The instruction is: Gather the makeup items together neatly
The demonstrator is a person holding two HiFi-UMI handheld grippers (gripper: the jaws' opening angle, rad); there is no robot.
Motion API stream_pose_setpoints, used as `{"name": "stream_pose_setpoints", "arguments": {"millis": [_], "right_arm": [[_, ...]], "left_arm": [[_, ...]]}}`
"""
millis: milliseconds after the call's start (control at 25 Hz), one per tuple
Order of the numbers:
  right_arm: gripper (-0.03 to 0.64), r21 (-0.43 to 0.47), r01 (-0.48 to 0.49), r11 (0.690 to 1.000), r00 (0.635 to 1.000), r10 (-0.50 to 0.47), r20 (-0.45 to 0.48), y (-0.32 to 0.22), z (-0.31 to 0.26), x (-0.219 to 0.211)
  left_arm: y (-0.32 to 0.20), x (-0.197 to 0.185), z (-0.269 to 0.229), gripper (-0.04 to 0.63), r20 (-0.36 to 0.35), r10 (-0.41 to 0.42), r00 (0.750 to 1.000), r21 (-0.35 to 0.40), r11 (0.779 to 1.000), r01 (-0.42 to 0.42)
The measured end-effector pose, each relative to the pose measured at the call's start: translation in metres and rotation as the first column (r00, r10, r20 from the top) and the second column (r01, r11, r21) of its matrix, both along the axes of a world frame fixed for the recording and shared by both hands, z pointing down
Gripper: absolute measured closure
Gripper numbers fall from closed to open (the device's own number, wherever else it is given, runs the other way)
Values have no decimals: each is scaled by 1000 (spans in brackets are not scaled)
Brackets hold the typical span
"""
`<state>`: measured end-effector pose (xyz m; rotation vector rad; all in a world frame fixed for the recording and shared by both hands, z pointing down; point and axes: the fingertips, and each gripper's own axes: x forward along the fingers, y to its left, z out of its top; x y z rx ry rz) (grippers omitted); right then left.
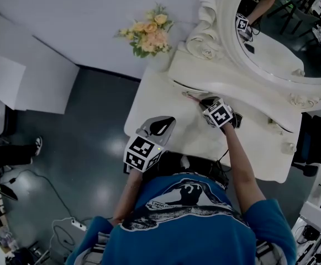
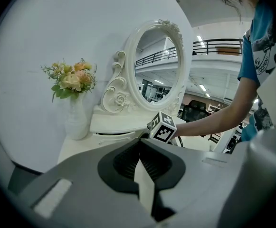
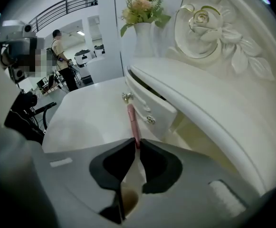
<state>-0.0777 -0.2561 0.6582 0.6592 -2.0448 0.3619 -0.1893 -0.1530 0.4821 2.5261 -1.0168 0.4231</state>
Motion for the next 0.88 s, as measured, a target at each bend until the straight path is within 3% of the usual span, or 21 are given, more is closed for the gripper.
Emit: {"name": "stream_pose_setpoints", "arguments": {"millis": [560,720,880], "right_arm": [[583,21,34,999,997,-35,71,36,-46,-4],[583,25,-13,1000,996,11,93,50,-54,11],[583,36,-121,992,986,116,120,62,-61,40]], "left_arm": [[2,8,0,580,6,57,998,3,998,-57],[-1,18,0,580,6,87,996,7,996,-87],[0,37,1,580,5,142,990,4,990,-142]]}}
